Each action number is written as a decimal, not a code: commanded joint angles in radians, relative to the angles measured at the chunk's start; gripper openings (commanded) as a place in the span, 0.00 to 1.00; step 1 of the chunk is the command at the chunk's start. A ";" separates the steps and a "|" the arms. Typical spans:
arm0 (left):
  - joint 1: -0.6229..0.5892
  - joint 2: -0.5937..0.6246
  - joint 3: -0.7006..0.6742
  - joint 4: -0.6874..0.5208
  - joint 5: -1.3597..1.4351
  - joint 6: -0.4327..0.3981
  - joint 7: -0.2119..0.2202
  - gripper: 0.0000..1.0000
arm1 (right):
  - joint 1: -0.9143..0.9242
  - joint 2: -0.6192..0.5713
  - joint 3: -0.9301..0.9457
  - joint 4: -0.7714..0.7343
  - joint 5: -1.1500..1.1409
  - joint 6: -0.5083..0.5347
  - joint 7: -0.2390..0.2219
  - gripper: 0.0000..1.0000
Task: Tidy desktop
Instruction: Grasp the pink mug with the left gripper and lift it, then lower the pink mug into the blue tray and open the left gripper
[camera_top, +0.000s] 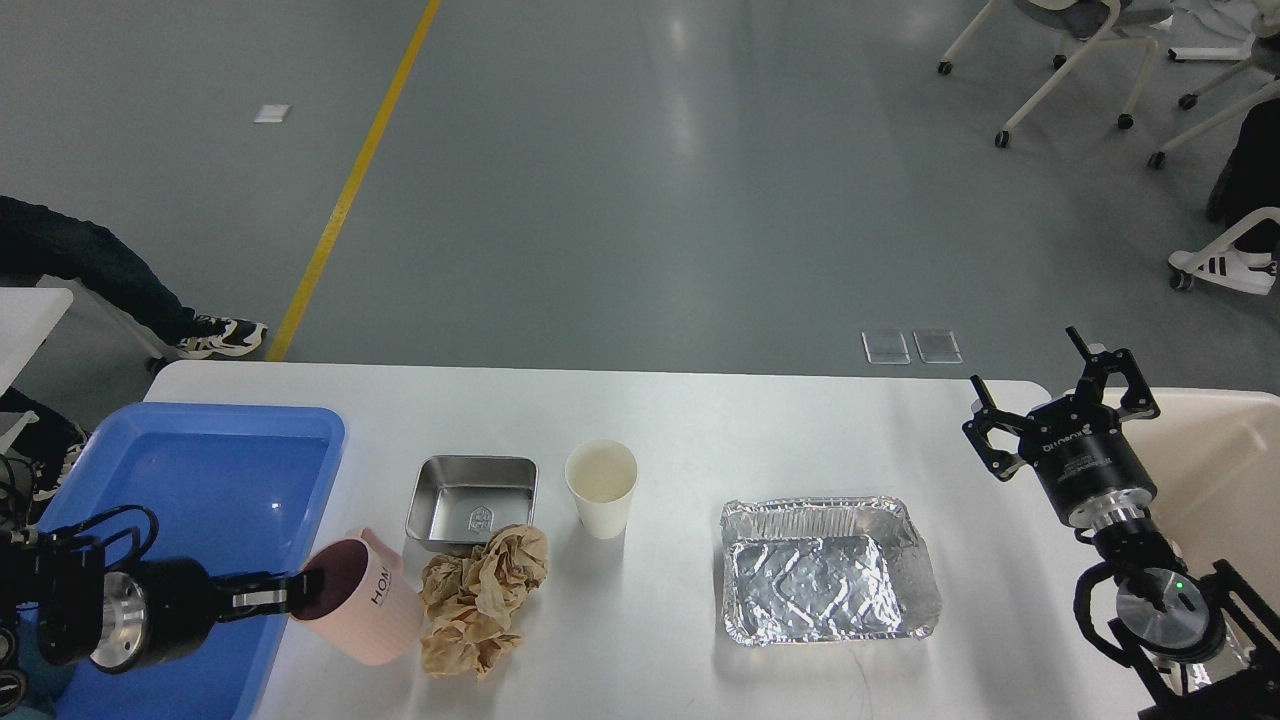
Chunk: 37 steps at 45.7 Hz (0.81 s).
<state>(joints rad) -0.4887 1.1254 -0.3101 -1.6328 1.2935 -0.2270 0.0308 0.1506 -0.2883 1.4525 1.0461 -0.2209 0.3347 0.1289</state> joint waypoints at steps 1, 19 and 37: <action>-0.042 0.076 -0.030 -0.042 -0.008 -0.025 -0.002 0.00 | 0.001 0.000 0.000 0.002 0.000 0.000 0.000 1.00; -0.205 0.272 -0.354 -0.047 -0.180 -0.345 0.005 0.01 | 0.001 0.006 0.000 0.008 0.000 -0.002 0.000 1.00; -0.157 0.278 -0.040 0.042 -0.158 -0.123 0.005 0.02 | 0.003 0.008 0.000 0.008 0.000 -0.002 0.000 1.00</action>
<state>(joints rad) -0.6502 1.4063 -0.4801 -1.6176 1.1214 -0.4455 0.0411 0.1525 -0.2815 1.4518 1.0534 -0.2209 0.3328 0.1289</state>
